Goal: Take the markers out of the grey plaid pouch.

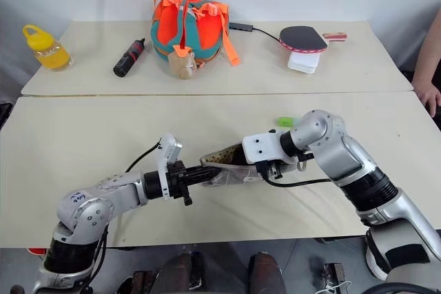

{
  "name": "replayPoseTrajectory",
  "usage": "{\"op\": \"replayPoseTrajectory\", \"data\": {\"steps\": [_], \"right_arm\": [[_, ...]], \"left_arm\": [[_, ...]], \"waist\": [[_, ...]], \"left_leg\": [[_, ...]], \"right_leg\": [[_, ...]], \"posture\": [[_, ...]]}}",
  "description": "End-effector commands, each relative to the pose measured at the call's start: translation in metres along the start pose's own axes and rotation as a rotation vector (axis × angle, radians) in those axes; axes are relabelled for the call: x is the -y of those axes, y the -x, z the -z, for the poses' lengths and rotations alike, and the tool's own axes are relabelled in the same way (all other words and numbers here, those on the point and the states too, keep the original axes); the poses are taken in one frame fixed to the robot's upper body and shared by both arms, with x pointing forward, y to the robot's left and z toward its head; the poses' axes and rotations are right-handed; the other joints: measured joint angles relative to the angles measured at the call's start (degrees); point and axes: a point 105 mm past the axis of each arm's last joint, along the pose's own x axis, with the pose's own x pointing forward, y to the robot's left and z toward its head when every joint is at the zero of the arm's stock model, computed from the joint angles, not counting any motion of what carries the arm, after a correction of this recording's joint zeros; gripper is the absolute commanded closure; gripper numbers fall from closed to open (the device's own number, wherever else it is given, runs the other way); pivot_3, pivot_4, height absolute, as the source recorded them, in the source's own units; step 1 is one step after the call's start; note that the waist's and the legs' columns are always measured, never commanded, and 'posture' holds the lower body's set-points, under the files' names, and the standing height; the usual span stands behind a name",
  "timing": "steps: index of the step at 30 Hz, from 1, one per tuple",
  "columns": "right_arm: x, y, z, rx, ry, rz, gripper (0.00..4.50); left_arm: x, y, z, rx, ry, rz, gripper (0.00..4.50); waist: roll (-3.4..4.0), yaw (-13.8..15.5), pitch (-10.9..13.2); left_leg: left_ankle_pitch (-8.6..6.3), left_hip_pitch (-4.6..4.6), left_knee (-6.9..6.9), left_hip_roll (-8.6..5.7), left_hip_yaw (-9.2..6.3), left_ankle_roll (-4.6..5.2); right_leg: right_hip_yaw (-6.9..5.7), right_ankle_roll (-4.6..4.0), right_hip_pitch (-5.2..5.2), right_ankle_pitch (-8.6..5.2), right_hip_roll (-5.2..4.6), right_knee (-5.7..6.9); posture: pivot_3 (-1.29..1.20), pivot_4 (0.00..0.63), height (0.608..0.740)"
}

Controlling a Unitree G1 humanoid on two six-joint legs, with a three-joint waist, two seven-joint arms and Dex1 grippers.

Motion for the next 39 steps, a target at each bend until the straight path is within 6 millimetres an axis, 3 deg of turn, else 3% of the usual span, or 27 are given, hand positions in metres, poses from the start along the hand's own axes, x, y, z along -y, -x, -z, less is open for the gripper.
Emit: {"op": "replayPoseTrajectory", "data": {"steps": [1,12,15,22,31,37,39], "right_arm": [[0.006,-0.006,0.001,-0.007,0.033,0.047,3.24],[-0.015,-0.016,0.016,-0.042,-0.035,-0.061,3.24],[-0.010,-0.012,0.014,-0.035,-0.045,-0.037,3.82],[0.016,0.024,0.002,0.013,-0.048,0.075,3.95],[0.026,0.070,-0.017,0.121,-0.079,0.149,3.95],[0.021,0.072,-0.019,0.167,-0.115,0.132,3.95],[0.021,0.067,-0.008,0.127,-0.146,0.145,3.95]], "left_arm": [[0.003,0.000,0.002,-0.002,-0.014,0.001,4.50],[0.000,0.001,0.001,0.003,-0.014,-0.015,4.50],[-0.002,0.002,0.001,-0.001,-0.031,-0.031,4.50],[-0.013,0.010,-0.005,-0.003,-0.093,-0.091,4.50],[-0.016,0.002,-0.009,0.023,-0.126,-0.113,4.50],[-0.020,-0.002,-0.016,0.068,-0.172,-0.142,4.50],[-0.017,-0.002,-0.025,0.116,-0.166,-0.121,4.50]], "waist": [[0.00,0.02,0.00],[-0.01,0.06,-0.01],[-0.01,0.07,-0.01],[-0.02,0.11,-0.01],[-0.02,0.30,-0.01],[-0.02,0.26,-0.01],[-0.02,0.33,-0.01]], "left_leg": [[0.00,0.00,0.00,0.00,0.00,0.00],[0.00,0.04,-0.01,0.00,-0.02,0.00],[0.00,0.05,-0.01,0.00,-0.04,0.00],[0.00,0.05,-0.01,0.00,-0.03,0.00],[-0.01,-0.01,-0.05,-0.02,-0.04,0.02],[-0.01,-0.01,-0.09,-0.02,-0.01,0.02],[-0.01,-0.02,-0.07,-0.02,-0.01,0.02]], "right_leg": [[0.00,0.00,0.00,0.00,0.00,0.00],[-0.02,0.00,0.07,0.00,0.00,-0.01],[-0.03,0.00,0.11,0.00,0.00,-0.03],[-0.03,0.00,0.09,0.00,0.00,-0.03],[-0.05,0.00,0.07,0.00,-0.01,-0.10],[-0.03,0.00,0.03,0.00,-0.01,-0.10],[-0.04,0.00,0.03,0.00,-0.02,-0.11]], "posture": [[0.00,0.150,0.740],[0.00,0.150,0.740],[0.00,0.150,0.740],[0.00,0.150,0.740],[0.00,0.150,0.740],[0.00,0.150,0.740],[0.00,0.150,0.740]]}}
